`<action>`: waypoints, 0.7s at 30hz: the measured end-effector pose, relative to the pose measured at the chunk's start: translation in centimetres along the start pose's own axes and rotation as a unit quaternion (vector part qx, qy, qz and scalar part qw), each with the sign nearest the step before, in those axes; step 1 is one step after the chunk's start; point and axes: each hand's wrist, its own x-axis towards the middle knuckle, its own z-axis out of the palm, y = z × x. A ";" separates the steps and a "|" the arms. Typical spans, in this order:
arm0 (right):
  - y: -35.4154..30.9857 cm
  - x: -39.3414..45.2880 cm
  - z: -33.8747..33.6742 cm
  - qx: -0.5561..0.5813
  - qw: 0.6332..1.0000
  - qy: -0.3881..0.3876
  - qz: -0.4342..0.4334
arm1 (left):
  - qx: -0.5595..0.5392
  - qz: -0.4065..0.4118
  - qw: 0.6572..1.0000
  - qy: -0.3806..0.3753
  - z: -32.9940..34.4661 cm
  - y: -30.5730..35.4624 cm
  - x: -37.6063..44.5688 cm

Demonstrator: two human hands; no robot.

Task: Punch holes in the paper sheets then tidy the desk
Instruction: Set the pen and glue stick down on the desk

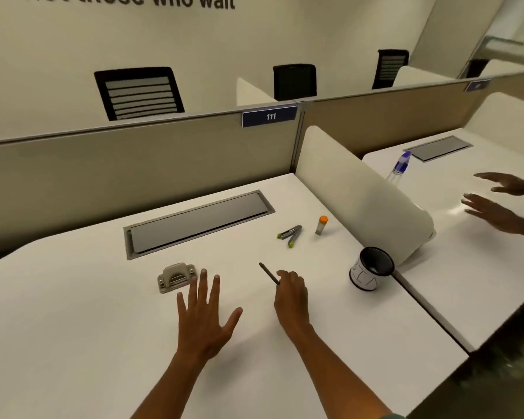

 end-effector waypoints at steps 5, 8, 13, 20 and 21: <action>3.9 4.0 -1.2 0.010 0.999 0.016 0.040 | -0.003 0.012 1.000 -0.005 0.8 3.9 3.8; 5.9 6.3 -1.5 0.007 0.998 0.018 0.065 | -0.002 0.018 1.000 -0.014 1.3 5.6 5.7; 8.5 9.7 -1.5 -0.003 0.995 0.019 0.094 | 0.000 0.026 0.999 -0.025 2.1 7.8 8.7; 10.7 13.3 -0.3 0.008 0.992 0.017 0.127 | 0.007 0.040 0.998 -0.039 3.8 9.4 11.6; 10.9 13.8 -0.1 0.010 0.992 0.016 0.127 | 0.007 0.041 0.998 -0.039 4.1 9.5 11.9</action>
